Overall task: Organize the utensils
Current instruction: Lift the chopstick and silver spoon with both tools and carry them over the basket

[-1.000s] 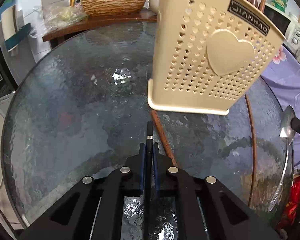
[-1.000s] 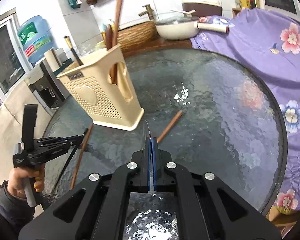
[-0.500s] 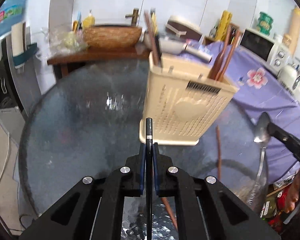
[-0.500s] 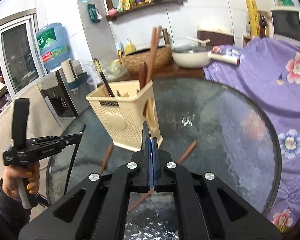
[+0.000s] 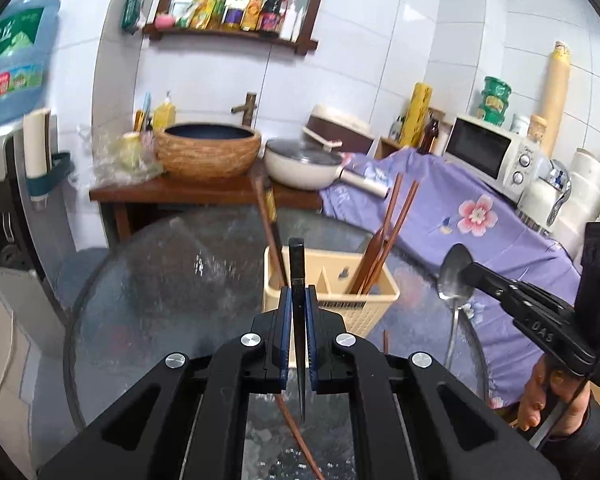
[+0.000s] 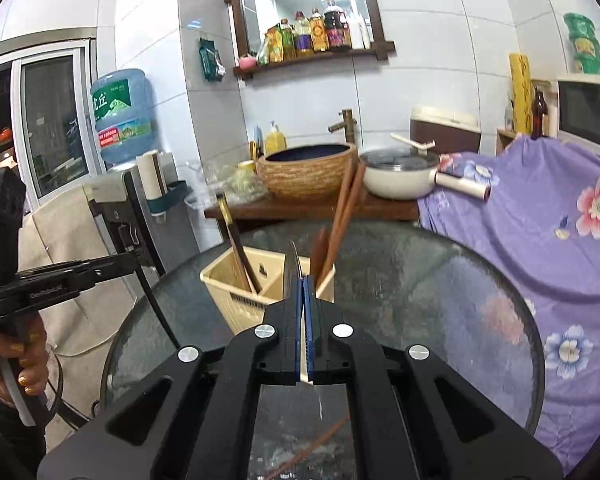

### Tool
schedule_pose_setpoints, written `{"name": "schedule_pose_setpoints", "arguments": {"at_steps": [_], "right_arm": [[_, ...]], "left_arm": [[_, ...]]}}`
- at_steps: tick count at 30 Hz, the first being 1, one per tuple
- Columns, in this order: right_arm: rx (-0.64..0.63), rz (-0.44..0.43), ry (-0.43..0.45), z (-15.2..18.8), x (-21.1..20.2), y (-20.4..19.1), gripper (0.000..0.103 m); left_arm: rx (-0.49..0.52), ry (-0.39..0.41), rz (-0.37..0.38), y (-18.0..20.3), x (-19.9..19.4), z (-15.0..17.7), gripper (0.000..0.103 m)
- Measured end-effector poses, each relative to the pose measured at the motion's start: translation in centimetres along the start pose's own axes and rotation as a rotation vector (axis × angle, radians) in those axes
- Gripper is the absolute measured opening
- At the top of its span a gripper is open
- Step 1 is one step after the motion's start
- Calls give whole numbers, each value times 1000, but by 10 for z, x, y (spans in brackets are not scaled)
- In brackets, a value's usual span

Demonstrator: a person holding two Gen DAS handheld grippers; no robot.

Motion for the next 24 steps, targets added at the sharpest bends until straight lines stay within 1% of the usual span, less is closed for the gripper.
{"name": "schedule_pose_setpoints", "arguments": {"at_steps": [5,6,10,14,17,19,22,24], "right_arm": [[-3,5,44,-32,8,-5,2],[-4,9,55,-38,9,-6,2],[-61,65,132,-69,21,-13,2],[-129,131,196,-85,36,-21,2],[-169,174,218,-88,51,-25,2],[-216,205,240,-84,60,-31,2],[-281,251,259,-71,73,-36,2],[-306,271,258,-59,81,-37,2]], "left_arm": [[8,50,31,7,-12,-34,7],[14,64,39,11,-15,-45,7],[30,122,36,20,-21,-79,7],[18,169,22,23,-20,-107,7],[0,204,-17,20,-11,-122,7],[-17,206,-34,17,0,-126,7],[-47,189,-45,10,18,-120,7],[-49,178,-62,7,30,-110,7]]}}
Point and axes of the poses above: each gripper's, at about its wrist camera, not at the fingertips, and x roughly the way its jaws point, y to its right, z to its underside, the point moved 4 cm from there along x, roughly the way its jaws point, and after that the axes turned 9 degrees about y, right-handed, at the moved point
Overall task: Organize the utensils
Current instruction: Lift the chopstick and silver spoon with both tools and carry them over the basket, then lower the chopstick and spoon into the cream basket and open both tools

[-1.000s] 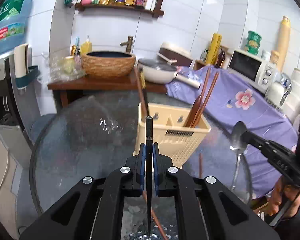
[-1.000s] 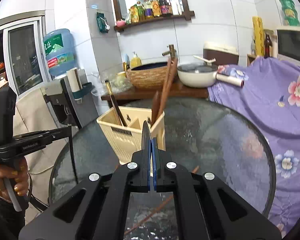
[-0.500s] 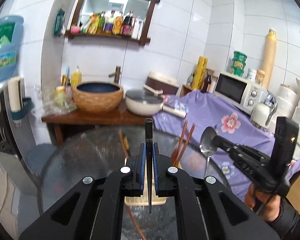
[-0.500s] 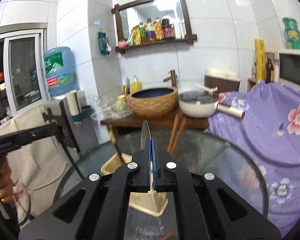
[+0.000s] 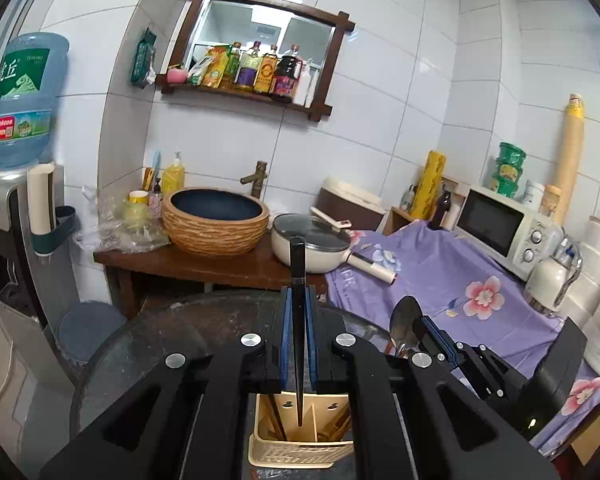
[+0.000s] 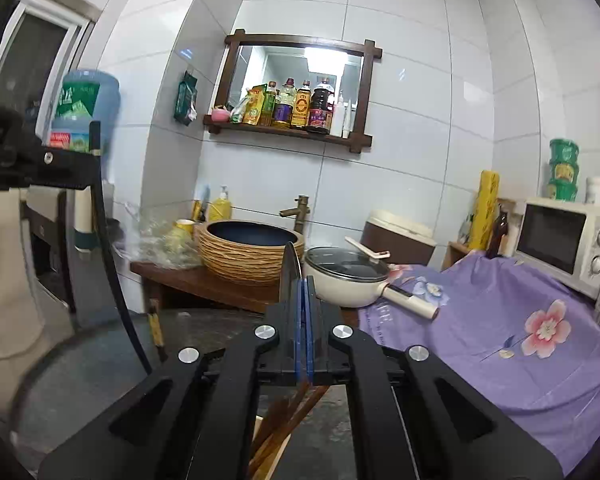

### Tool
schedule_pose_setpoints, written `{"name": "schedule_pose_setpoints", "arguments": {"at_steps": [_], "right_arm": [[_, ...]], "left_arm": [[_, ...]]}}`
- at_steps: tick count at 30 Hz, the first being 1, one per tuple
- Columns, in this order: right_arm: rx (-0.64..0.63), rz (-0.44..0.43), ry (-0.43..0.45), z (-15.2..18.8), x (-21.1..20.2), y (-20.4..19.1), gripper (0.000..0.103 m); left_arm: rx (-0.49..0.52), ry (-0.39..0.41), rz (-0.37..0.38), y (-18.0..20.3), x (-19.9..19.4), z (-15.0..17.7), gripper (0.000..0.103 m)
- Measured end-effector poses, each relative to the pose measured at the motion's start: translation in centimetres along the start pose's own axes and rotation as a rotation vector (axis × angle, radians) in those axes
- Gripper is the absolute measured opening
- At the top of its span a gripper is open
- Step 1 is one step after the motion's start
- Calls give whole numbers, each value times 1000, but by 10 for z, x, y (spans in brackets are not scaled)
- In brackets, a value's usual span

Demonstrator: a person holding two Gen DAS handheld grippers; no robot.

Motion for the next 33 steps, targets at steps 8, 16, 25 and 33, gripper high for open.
{"name": "schedule_pose_setpoints", "arguments": {"at_steps": [8,16,25,33], "right_arm": [[15,-26,-66,50,-2,-9,2],[39,-76,-128,83,-15,-18,2],[117,-98,-170,101,-29,-8,3],[238,-90,-210,112,-71,20,69]], "left_arm": [[25,-76,-16,-9,17,54,7],[25,-164,-13,-16,25,102,7],[85,-151,-9,-10,17,113,7],[88,-132,-20,-17,-16,133,58]]}}
Point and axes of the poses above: each gripper's, at about its wrist camera, not at the fingertips, and x roughly the way its jaws point, y to its right, z to its underside, the point moved 4 cm from there along x, roughly the way its jaws point, and after that the axes turned 9 degrees about y, right-handed, at the moved point
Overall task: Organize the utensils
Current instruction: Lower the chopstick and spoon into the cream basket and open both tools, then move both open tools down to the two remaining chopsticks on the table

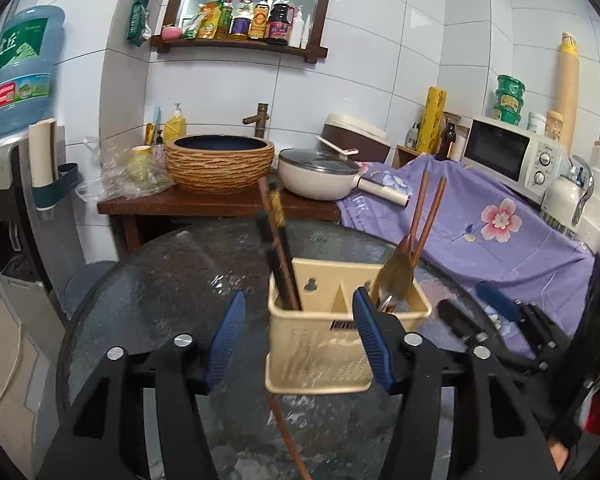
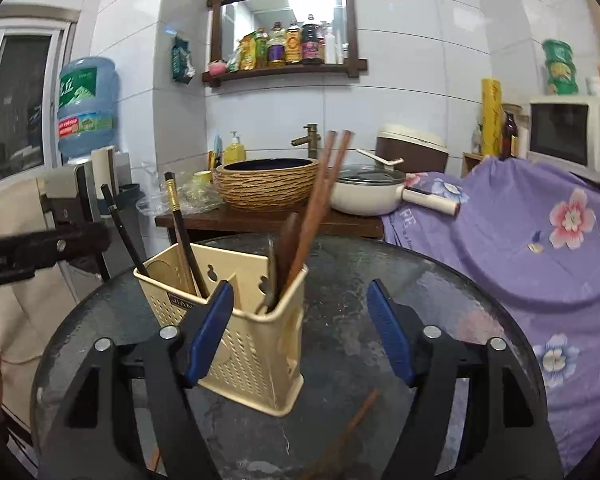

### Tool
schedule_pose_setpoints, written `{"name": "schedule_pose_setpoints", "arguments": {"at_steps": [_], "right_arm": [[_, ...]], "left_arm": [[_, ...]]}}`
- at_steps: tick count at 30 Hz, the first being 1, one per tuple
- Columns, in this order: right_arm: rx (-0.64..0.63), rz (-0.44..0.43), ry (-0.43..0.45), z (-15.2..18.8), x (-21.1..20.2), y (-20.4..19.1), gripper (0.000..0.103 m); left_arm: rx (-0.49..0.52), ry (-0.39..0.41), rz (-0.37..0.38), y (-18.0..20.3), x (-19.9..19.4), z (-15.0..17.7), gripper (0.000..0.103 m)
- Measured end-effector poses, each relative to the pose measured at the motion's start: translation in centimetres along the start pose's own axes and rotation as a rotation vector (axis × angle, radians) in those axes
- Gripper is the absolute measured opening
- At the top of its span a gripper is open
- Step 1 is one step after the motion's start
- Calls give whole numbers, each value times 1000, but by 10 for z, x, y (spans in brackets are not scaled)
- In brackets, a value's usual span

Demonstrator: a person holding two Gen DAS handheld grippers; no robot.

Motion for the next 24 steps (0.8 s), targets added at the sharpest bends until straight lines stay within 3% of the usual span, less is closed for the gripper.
{"name": "schedule_pose_setpoints", "arguments": {"at_steps": [3,6,10,13,17,24], "right_arm": [[35,-22,-96,17,-3,11,69],[107,-38,-217,44,-3,27,69],[134,-8,-357,79,7,40,69],[151,-17,-453,100,17,41,69],[146,8,-541,117,34,39,63],[83,64,-611,124,62,27,52]], "left_arm": [[29,-55,-42,-6,1,27,76],[36,-148,-66,-14,9,60,81],[29,-296,-86,-22,27,110,81],[32,-351,-84,-21,36,130,81],[70,-361,-95,-16,43,137,79],[86,-398,-112,-14,62,146,71]]}}
Point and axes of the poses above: each gripper's, at about its wrist camera, not at the fingertips, and x roughly the way its jaws point, y to its right, z to its underside, the point moved 4 cm from there along x, roughly the way its jaws point, and after that the axes turned 9 degrees about y, right-handed, at the moved point
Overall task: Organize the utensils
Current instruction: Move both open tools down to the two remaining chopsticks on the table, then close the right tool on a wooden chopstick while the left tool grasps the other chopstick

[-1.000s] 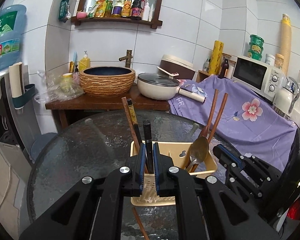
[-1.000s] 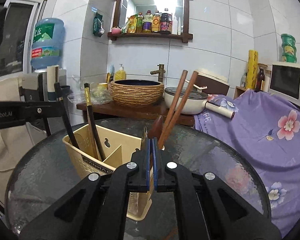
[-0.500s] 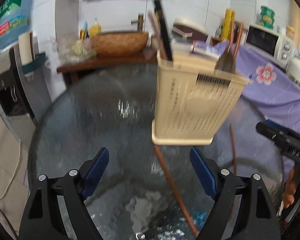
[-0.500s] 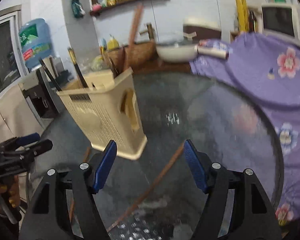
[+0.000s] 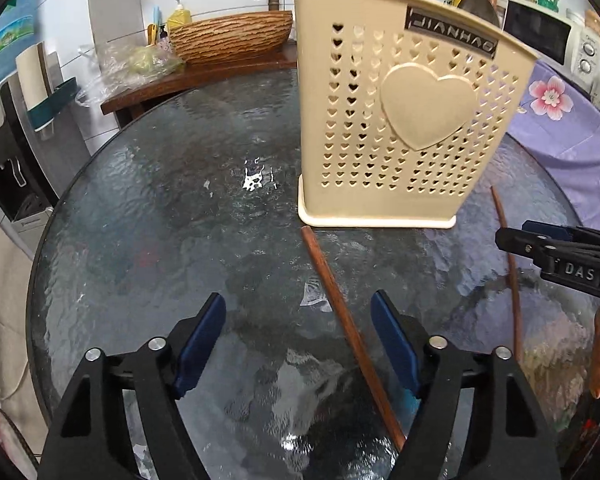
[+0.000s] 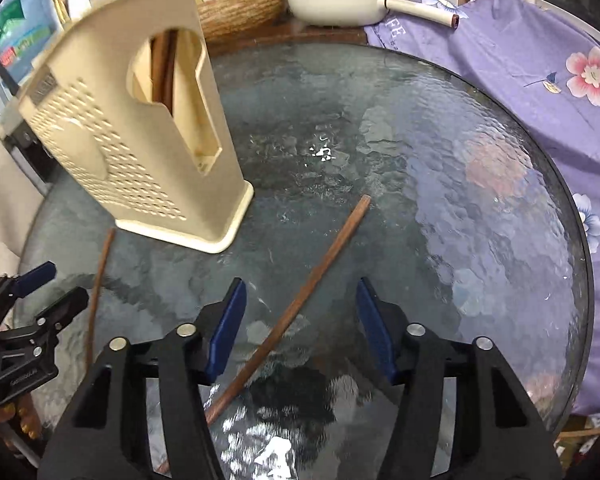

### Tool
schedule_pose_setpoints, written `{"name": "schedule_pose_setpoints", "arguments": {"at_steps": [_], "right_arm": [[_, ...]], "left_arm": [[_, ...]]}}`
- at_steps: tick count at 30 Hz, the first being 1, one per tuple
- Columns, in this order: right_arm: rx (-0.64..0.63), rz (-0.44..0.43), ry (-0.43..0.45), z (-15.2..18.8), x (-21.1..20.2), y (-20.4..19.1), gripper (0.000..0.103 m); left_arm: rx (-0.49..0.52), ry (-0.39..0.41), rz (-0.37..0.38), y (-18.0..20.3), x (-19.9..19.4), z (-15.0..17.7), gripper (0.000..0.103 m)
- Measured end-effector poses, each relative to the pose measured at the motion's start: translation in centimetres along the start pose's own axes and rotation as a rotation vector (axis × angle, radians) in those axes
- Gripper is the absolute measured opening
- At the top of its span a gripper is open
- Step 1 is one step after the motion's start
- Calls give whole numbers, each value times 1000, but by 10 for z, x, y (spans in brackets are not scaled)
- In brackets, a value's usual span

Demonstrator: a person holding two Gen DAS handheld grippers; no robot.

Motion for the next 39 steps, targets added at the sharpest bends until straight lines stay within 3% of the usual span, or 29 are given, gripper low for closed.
{"name": "schedule_pose_setpoints", "arguments": {"at_steps": [15,22,30,34,37,39], "right_arm": [[-24,72,2,-19,22,1,48],[-21,92,17,-30,32,4,33],[30,80,-3,-45,44,7,24],[50,57,-18,-49,50,4,9],[61,28,-25,-48,51,0,8],[86,2,-26,-46,50,1,7]], "left_arm": [[-36,-27,-1,-5,19,-5,49],[-16,-24,-16,0,23,-8,43],[11,-54,-15,3,34,-21,36],[22,-57,-13,2,37,-24,25],[33,-57,-17,1,36,-24,13],[37,-55,-12,0,35,-23,12]]}}
Point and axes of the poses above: each gripper's, at about its wrist camera, not at the fingertips, and x roughly the way its jaws point, y to its right, z to its underside, the point moved 4 cm from there along x, roughly the way its jaws point, and after that the axes turned 9 degrees about y, right-handed, at the moved point
